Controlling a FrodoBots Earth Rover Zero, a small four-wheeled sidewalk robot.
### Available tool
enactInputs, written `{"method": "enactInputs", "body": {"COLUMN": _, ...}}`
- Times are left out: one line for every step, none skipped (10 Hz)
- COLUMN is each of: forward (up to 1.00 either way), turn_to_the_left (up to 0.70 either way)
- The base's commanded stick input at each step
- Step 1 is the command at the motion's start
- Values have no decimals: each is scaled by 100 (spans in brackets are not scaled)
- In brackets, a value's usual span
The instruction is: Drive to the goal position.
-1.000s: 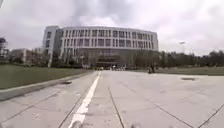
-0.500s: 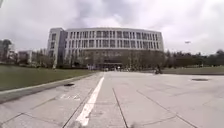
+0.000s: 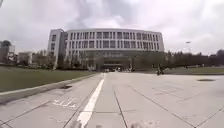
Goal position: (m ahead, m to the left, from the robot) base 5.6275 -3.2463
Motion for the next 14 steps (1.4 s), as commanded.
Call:
{"method": "enactInputs", "body": {"forward": 70, "turn_to_the_left": 0}}
{"method": "enactInputs", "body": {"forward": 70, "turn_to_the_left": 0}}
{"method": "enactInputs", "body": {"forward": 70, "turn_to_the_left": 0}}
{"method": "enactInputs", "body": {"forward": 70, "turn_to_the_left": 0}}
{"method": "enactInputs", "body": {"forward": 70, "turn_to_the_left": 0}}
{"method": "enactInputs", "body": {"forward": 70, "turn_to_the_left": 0}}
{"method": "enactInputs", "body": {"forward": 70, "turn_to_the_left": 0}}
{"method": "enactInputs", "body": {"forward": 70, "turn_to_the_left": 0}}
{"method": "enactInputs", "body": {"forward": 70, "turn_to_the_left": 0}}
{"method": "enactInputs", "body": {"forward": 70, "turn_to_the_left": 0}}
{"method": "enactInputs", "body": {"forward": 70, "turn_to_the_left": 0}}
{"method": "enactInputs", "body": {"forward": 70, "turn_to_the_left": 0}}
{"method": "enactInputs", "body": {"forward": 70, "turn_to_the_left": 0}}
{"method": "enactInputs", "body": {"forward": 70, "turn_to_the_left": 0}}
